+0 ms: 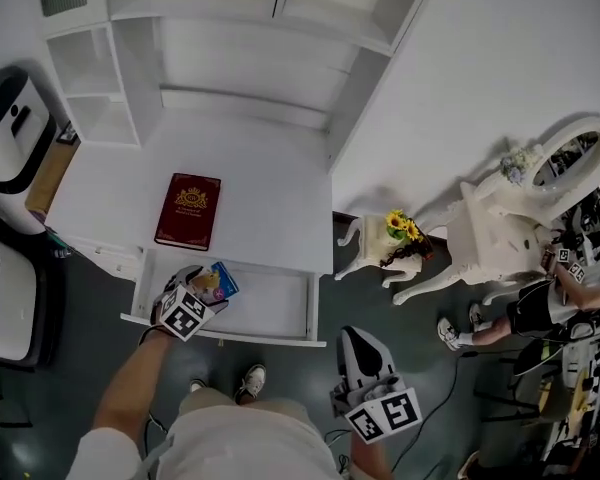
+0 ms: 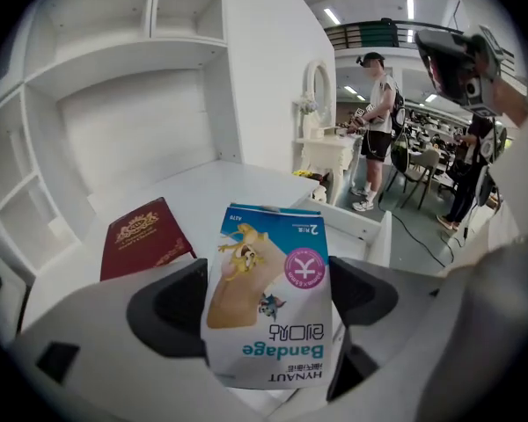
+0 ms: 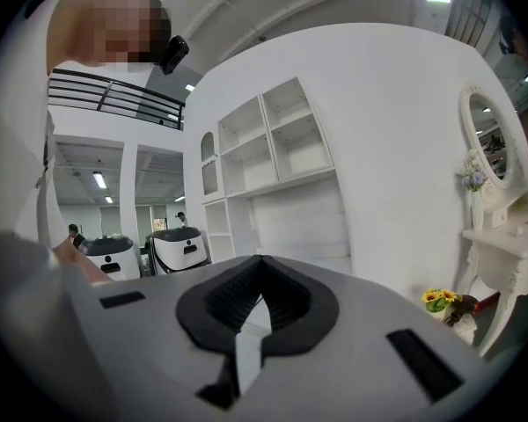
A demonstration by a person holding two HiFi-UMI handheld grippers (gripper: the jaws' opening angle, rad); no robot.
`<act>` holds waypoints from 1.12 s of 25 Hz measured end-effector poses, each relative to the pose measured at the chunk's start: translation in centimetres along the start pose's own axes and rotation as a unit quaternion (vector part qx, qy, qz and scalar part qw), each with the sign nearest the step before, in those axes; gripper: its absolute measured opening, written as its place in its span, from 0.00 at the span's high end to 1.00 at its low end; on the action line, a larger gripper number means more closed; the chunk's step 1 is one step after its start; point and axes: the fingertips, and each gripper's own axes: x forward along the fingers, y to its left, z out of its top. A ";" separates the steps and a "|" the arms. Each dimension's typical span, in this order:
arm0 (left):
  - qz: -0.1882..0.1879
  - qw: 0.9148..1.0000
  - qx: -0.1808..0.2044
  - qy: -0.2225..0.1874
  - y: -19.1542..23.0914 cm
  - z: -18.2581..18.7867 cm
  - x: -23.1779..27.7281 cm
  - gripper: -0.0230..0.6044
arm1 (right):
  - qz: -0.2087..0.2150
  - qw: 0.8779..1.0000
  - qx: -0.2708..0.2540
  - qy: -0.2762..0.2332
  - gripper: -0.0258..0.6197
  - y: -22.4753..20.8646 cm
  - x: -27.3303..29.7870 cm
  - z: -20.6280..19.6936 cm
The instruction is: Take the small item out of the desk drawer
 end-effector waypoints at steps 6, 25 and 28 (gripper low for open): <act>0.034 0.997 -0.038 -0.054 1.6 1.5 -3.9 0.27 | 0.022 1.000 -0.004 -0.012 0.95 2.1 1.5 0.5; 0.137 0.955 -0.122 -0.232 6.6 8.0 -19.5 0.27 | 0.021 0.999 -0.015 -0.036 0.95 2.1 3.2 2.9; 0.154 0.945 -0.120 -0.263 7.3 9.1 -22.4 0.27 | 0.014 0.999 -0.018 -0.042 0.95 1.5 3.2 3.5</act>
